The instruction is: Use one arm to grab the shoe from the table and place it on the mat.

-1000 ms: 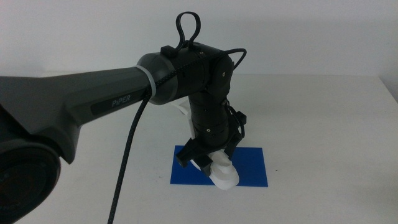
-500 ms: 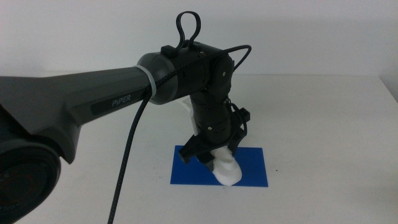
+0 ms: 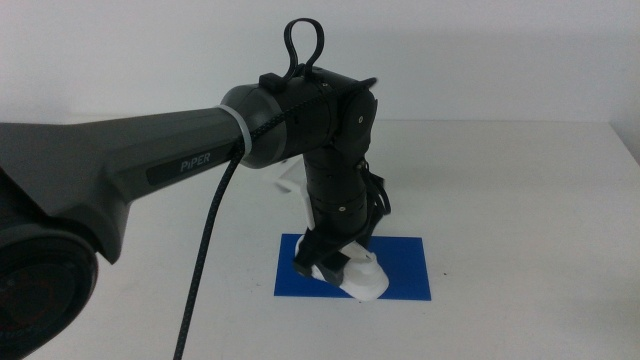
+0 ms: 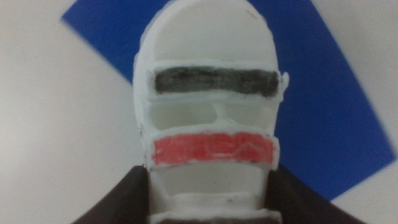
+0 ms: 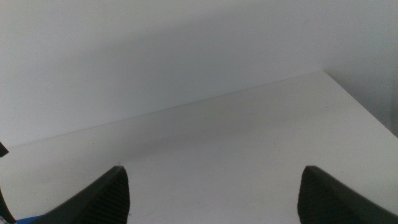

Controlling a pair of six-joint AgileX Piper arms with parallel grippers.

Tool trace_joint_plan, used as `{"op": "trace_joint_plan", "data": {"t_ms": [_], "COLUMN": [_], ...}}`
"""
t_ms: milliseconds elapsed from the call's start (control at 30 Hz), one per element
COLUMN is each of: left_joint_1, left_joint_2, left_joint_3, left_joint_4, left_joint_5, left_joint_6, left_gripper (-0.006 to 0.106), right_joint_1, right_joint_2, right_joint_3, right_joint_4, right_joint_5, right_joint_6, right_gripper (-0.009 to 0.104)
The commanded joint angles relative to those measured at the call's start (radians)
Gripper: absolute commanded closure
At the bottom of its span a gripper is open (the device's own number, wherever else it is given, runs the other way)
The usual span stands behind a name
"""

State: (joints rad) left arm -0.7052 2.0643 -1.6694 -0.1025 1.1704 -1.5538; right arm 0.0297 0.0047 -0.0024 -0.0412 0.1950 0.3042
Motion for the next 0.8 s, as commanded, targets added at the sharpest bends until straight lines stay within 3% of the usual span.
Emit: {"op": "trace_joint_plan", "data": {"t_ms": [0,133,767], "left_joint_1": [-0.002,-0.002,-0.003], "left_joint_2": [-0.006,-0.006,0.083], "left_joint_3": [-0.005,-0.005,-0.005], "left_joint_4": [0.005,-0.002,0.004], "left_joint_5": [-0.001,-0.015,-0.185], "left_joint_6": [-0.214,-0.574,-0.511], "left_gripper": [0.099,0.099,0.099], "right_joint_1": [0.002,0.002,0.002], "right_joint_2": [-0.005,-0.005,-0.005], "right_joint_3": [0.002,0.002,0.002], "right_joint_4": [-0.007,-0.007,-0.007], "right_joint_5": [-0.008,-0.008,-0.008], "right_joint_6": [-0.004,-0.004,-0.004], "right_gripper": [0.016,0.016,0.016]}}
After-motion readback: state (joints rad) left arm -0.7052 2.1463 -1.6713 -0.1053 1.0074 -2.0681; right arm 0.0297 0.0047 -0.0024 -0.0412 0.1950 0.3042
